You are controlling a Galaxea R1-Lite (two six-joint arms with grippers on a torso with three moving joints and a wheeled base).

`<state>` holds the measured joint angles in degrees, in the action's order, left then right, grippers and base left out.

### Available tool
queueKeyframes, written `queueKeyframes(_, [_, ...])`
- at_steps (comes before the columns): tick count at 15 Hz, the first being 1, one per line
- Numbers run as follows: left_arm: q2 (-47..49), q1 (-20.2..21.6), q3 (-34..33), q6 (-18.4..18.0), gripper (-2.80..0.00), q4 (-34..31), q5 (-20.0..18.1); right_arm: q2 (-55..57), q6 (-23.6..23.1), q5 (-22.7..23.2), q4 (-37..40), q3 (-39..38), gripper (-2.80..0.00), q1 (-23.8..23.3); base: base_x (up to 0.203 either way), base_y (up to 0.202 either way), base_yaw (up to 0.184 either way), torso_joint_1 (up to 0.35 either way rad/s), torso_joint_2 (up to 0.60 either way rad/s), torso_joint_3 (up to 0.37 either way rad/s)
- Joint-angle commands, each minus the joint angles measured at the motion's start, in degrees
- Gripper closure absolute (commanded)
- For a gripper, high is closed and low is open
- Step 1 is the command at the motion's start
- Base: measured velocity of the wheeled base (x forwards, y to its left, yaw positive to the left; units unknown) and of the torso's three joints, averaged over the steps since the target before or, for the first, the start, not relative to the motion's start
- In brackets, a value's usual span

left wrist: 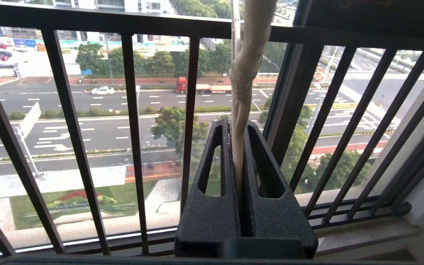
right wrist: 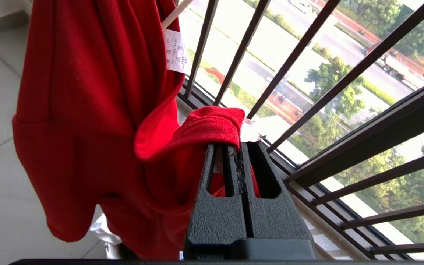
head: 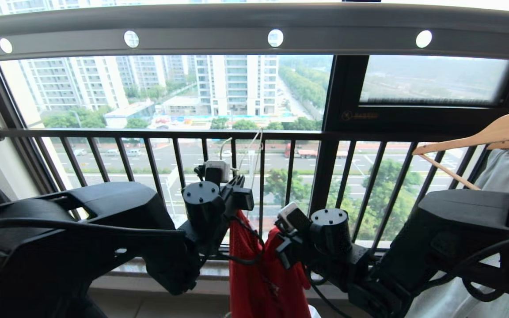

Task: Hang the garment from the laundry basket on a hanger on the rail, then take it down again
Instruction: Take the clothes off the clothes rack

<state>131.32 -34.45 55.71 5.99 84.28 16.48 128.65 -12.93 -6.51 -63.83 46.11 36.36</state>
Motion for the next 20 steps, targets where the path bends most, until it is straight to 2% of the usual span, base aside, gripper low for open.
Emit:
queueKeyframes(1, [8.87, 0.27, 4.31, -0.89, 0.0, 2.87, 0.19, 4.07, -0.25, 0.1, -0.51, 1.88, 0.0, -0.94, 0.0, 0.0, 0.0, 0.0, 0.0, 0.0])
queueKeyframes(6, [9.9, 0.61, 5.64, -1.14, 0.0, 3.38, 0.39, 6.69, -0.17, -0.93, -3.46, 2.74, 0.0, -1.03, 0.0, 0.0, 0.0, 0.0, 0.0, 0.0])
queueKeyframes(12, [3.71, 0.86, 5.67, -1.06, 0.0, 3.38, 0.63, 9.01, -0.8, -1.57, -3.58, 3.43, 0.0, -1.97, 0.0, 0.0, 0.0, 0.0, 0.0, 0.0])
queueKeyframes(15, [2.3, 4.82, 9.09, -1.34, 0.0, 3.38, 0.81, 10.06, -5.92, -1.8, -3.66, 1.09, 0.0, -0.99, 0.0, 0.0, 0.0, 0.0, 0.0, 0.0])
queueKeyframes(17, [2.17, 5.89, 9.59, -1.76, 0.0, 3.38, 0.83, 9.06, -9.15, -1.84, -3.18, -1.0, 0.0, -1.14, 0.0, 0.0, 0.0, 0.0, 0.0, 0.0])
queueKeyframes(20, [2.69, 5.8, 9.5, -2.74, 0.0, 3.38, 0.83, 9.88, -9.19, -1.73, -3.84, 1.12, 0.0, -1.33, 0.0, 0.0, 0.0, 0.0, 0.0, 0.0])
